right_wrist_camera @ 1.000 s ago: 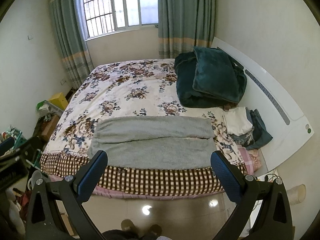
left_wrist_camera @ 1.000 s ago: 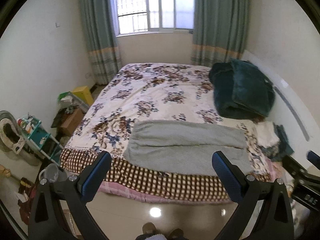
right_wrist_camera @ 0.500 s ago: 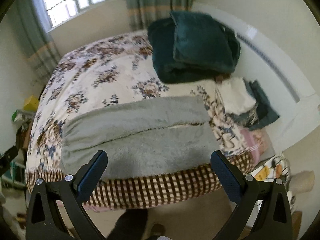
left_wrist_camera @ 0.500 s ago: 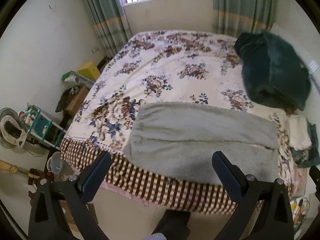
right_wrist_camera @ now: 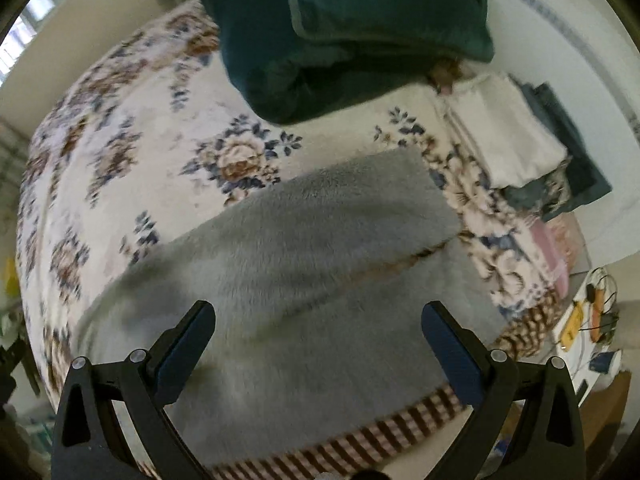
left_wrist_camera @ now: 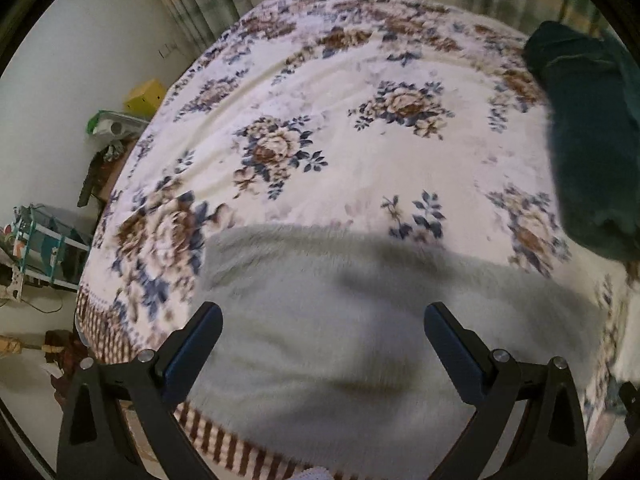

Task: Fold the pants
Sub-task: 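Lower both grippers onto the grey pants' waistband corners and close them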

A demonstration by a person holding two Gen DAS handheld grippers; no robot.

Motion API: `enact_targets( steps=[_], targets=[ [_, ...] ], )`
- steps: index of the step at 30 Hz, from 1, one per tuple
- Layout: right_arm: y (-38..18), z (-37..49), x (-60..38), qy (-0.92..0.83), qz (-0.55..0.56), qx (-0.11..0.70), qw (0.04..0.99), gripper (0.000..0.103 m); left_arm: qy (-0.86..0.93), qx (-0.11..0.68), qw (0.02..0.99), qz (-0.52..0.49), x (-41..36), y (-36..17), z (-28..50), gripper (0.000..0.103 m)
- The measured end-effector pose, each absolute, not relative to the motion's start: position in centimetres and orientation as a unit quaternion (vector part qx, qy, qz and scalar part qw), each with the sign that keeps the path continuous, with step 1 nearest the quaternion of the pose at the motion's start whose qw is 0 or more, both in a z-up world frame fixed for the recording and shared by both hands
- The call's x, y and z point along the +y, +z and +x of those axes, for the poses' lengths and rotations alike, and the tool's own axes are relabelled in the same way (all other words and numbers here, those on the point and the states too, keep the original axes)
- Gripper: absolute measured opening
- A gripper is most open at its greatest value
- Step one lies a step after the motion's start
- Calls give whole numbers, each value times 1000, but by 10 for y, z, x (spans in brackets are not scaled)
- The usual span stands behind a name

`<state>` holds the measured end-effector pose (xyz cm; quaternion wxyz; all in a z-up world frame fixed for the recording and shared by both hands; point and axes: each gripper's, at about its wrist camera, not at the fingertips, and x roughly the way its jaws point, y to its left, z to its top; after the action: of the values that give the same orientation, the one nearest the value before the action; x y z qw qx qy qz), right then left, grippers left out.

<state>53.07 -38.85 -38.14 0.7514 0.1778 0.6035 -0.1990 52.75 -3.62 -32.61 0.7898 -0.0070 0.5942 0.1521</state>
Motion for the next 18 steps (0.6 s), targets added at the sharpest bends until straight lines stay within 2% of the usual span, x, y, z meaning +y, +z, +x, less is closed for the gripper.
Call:
enact_targets(
  steps=[6,11,14,15,17,18],
  targets=[
    [-503,626,-428,-229,231,633,702,103,158,651,741,-47,-30,-425,607,103],
    [-595,655,-457,-260,312,652,640,103,182,706,674,-120,-11,-520,655,103],
    [-643,666,-473,-282,360,653,604,103,216,713,646,-169,9,-558,671,103],
    [-653,668,-475,-288,369,651,598,103,226,713,638,-183,16,-567,674,101],
    [-680,677,-481,-307,382,649,582,103,249,710,627,-201,29,-580,675,88],
    [-689,679,-482,-311,385,650,576,103,260,707,625,-203,34,-583,674,75]
  ],
)
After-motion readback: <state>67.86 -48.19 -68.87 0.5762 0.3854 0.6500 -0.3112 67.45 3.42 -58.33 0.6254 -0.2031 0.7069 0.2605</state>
